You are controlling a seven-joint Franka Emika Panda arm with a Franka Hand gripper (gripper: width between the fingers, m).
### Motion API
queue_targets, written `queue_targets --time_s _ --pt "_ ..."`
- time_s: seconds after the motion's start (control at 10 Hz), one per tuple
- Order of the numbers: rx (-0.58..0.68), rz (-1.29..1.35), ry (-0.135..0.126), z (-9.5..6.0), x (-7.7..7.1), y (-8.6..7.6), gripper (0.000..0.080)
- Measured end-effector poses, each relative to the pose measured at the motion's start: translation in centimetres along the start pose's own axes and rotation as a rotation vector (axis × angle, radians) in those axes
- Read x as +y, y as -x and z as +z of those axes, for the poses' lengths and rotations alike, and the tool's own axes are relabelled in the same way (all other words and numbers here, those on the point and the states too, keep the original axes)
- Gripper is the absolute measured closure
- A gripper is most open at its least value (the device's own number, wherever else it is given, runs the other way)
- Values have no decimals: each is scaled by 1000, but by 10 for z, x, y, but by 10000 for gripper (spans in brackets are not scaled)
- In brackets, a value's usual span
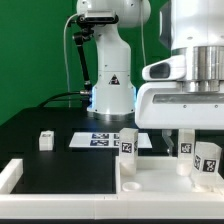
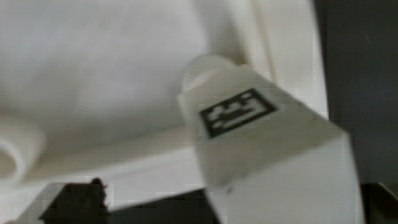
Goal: Assemble square table
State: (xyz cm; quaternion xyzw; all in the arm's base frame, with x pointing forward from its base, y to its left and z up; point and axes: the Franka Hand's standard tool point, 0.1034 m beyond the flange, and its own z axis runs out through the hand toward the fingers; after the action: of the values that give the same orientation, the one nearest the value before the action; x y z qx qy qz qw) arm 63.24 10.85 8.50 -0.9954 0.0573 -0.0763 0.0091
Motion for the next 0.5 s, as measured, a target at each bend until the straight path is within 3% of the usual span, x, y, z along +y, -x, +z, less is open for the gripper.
queue_targets --time_s 0.1,0.2,0.3,0.5 --pt "5 77 -1 1 1 -1 151" --pt "4 110 0 2 1 0 277" --pt "4 123 1 2 1 0 277" --pt "3 284 1 3 1 0 509"
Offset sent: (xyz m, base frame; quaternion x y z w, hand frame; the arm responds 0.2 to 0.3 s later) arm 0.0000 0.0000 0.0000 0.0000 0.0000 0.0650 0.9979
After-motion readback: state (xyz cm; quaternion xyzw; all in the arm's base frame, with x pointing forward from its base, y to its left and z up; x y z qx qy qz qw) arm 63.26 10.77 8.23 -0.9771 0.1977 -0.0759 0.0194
